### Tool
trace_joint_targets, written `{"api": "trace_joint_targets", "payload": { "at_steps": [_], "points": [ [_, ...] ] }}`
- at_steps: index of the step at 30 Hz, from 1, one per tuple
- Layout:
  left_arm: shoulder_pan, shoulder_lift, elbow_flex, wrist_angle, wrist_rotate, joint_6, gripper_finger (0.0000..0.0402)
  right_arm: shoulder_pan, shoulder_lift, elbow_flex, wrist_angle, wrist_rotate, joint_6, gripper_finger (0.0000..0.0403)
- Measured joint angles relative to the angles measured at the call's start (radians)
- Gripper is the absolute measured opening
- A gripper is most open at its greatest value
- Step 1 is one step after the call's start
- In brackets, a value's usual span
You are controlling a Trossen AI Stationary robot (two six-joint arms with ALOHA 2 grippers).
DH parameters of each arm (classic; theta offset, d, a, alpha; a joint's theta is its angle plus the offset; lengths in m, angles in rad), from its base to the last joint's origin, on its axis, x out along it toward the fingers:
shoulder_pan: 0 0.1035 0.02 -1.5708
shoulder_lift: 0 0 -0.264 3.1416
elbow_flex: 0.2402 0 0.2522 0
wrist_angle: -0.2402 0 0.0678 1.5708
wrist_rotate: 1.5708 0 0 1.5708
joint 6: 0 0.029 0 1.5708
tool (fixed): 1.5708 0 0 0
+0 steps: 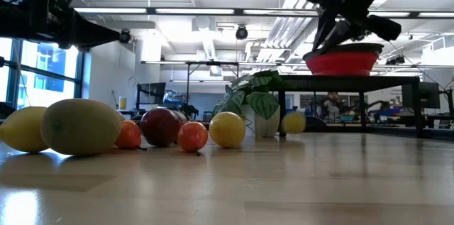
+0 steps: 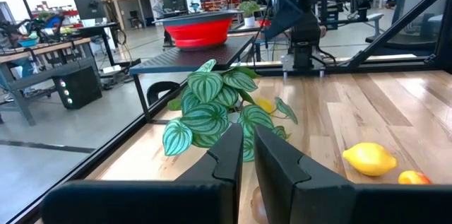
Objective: Pick & Place Fruit
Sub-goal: Put the lemon into the red colander
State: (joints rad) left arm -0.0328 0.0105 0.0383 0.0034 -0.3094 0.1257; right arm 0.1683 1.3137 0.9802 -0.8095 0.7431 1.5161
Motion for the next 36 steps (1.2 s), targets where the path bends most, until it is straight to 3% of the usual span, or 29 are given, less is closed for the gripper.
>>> {"api": "trace_joint_targets", "payload": {
  "at_steps": [5,10,21,30,36],
  "points": [
    [0.000,0.000,0.000,0.001,0.000,0.000,0.0033,0.025,0.018,0.000,0.060,-0.044,-0.118,0.0008],
    [0.000,0.000,0.000,0.002,0.001,0.000,0.0033,0.064,0.050,0.000,0.078,-0.043,-0.211,0.0004],
    [0.000,0.000,0.000,0.002,0.001,0.000,0.0033,0.136,0.135,0.000,0.091,-0.018,-0.206,0.0003],
    [0.000,0.000,0.000,0.002,0.001,0.000,0.0033,0.143,0.241,0.000,0.099,-0.091,-0.197,0.0005],
    [0.000,0.000,0.000,0.002,0.003,0.000,0.0033,0.120,0.265,0.000,0.126,-0.094,-0.144,0.0029]
  ]
}}
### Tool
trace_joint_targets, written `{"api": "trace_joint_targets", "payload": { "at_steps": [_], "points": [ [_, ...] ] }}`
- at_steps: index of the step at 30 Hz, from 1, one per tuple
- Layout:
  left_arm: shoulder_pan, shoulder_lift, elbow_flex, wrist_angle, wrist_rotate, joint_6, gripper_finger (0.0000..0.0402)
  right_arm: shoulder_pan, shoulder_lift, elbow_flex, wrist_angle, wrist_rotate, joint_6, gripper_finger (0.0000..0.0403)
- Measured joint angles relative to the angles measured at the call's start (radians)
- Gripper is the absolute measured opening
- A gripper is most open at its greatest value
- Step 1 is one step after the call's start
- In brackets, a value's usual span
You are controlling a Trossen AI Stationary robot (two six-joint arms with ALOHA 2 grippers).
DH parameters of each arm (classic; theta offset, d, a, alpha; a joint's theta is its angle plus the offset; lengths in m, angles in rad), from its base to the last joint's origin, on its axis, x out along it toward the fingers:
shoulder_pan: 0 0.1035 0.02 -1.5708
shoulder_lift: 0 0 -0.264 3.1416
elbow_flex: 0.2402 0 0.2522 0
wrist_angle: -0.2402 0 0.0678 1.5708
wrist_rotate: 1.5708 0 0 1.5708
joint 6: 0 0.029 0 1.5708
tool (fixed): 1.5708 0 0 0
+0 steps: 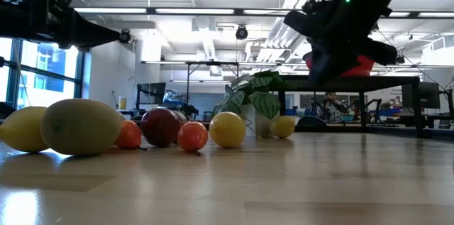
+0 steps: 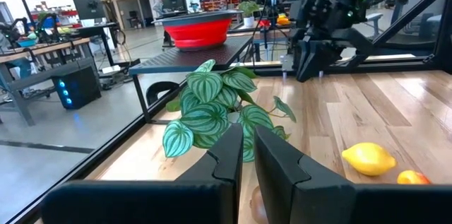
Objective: Pick & Place Fruit
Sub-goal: Put the lemon into the red colander
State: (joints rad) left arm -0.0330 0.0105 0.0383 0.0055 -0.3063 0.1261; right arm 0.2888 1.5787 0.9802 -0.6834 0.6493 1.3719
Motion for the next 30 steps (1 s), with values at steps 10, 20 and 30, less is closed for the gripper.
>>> {"api": "trace_joint_targets", "payload": {
  "at_steps": [10,20,30],
  "points": [
    [0.000,0.000,0.000,0.000,0.000,0.000,0.0033,0.006,0.000,0.000,0.030,-0.001,-0.317,0.0121],
    [0.000,0.000,0.000,0.000,0.000,0.000,0.0033,0.006,0.000,-0.033,0.100,0.007,-0.342,0.0222],
    [0.000,0.000,0.000,0.000,-0.001,0.000,0.0033,0.006,0.000,-0.211,0.393,0.025,-0.277,0.0262]
  ]
}}
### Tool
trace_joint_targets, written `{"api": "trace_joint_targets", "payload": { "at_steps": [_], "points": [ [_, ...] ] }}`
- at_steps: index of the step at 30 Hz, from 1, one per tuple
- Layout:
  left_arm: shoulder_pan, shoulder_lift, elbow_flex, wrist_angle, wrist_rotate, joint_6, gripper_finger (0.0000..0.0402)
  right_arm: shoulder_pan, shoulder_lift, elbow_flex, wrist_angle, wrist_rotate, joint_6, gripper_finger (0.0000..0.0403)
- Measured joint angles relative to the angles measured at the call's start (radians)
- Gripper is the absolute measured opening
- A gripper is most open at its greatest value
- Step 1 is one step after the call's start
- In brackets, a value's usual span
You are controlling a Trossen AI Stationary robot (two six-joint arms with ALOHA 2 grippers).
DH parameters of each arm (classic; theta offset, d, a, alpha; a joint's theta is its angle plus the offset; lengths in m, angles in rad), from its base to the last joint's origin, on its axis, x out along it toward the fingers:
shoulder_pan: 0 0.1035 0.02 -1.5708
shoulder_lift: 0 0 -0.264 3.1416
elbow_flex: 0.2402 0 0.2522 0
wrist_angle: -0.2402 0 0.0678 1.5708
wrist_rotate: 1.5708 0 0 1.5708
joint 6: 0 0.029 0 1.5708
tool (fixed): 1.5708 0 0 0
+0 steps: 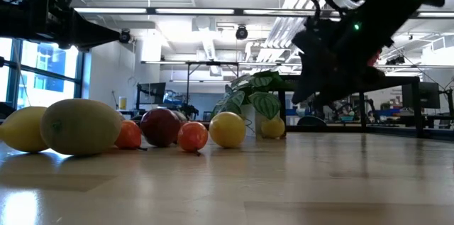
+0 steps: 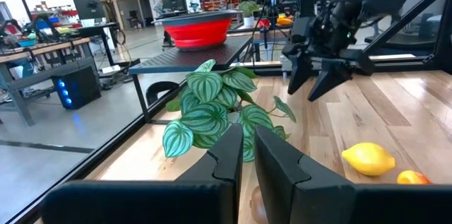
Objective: Pick & Place Fruit
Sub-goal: Put the lemon into the red colander
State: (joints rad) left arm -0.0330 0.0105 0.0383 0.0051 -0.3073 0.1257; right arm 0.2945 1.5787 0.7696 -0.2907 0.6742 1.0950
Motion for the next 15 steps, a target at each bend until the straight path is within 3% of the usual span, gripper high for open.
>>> {"api": "trace_joint_targets", "payload": {
  "at_steps": [10,15],
  "points": [
    [0.000,0.000,0.000,0.000,-0.003,0.000,0.0033,0.000,0.000,-0.111,0.224,0.001,-0.117,0.0262],
    [0.000,0.000,0.000,0.000,-0.003,0.000,0.0033,0.000,0.039,-0.136,0.307,0.074,-0.177,0.0262]
  ]
}}
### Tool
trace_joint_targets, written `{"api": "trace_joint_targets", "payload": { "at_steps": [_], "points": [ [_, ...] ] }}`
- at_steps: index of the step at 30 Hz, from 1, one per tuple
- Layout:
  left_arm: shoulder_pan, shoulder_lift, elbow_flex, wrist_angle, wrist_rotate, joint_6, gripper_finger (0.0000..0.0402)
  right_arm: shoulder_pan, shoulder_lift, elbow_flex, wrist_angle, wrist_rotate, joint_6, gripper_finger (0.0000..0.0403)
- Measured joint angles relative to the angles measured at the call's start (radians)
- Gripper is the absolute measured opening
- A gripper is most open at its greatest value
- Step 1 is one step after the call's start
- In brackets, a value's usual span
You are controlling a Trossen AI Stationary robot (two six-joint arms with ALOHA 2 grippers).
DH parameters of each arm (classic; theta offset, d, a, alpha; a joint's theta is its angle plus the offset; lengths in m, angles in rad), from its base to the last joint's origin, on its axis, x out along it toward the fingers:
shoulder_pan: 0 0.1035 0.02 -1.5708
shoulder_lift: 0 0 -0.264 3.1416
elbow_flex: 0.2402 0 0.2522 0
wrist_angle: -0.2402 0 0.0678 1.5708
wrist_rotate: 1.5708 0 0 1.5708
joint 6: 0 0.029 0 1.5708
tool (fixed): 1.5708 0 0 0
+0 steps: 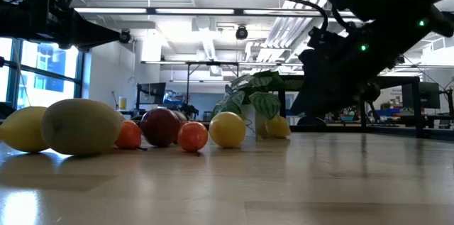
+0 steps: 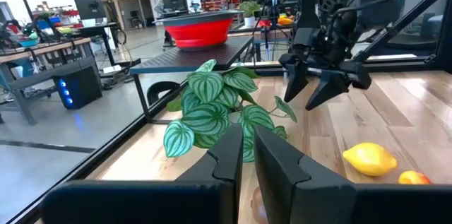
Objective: Pick & Place Fruit
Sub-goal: Put the lemon into the red colander
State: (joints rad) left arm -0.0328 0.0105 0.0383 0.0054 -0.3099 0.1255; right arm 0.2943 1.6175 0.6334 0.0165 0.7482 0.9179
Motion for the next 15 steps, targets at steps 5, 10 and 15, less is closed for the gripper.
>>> {"api": "trace_joint_targets", "payload": {
  "at_steps": [5,10,15],
  "points": [
    [0.000,0.000,0.000,0.000,0.000,0.000,0.0033,-0.019,0.109,0.000,0.091,0.025,-0.036,0.0262],
    [0.000,0.000,0.000,0.000,0.000,0.000,0.0033,-0.045,0.191,0.001,0.159,0.113,-0.068,0.0262],
    [0.000,0.000,0.000,0.001,0.000,0.000,0.0033,-0.087,0.236,0.001,0.222,0.080,-0.111,0.0262]
  ]
}}
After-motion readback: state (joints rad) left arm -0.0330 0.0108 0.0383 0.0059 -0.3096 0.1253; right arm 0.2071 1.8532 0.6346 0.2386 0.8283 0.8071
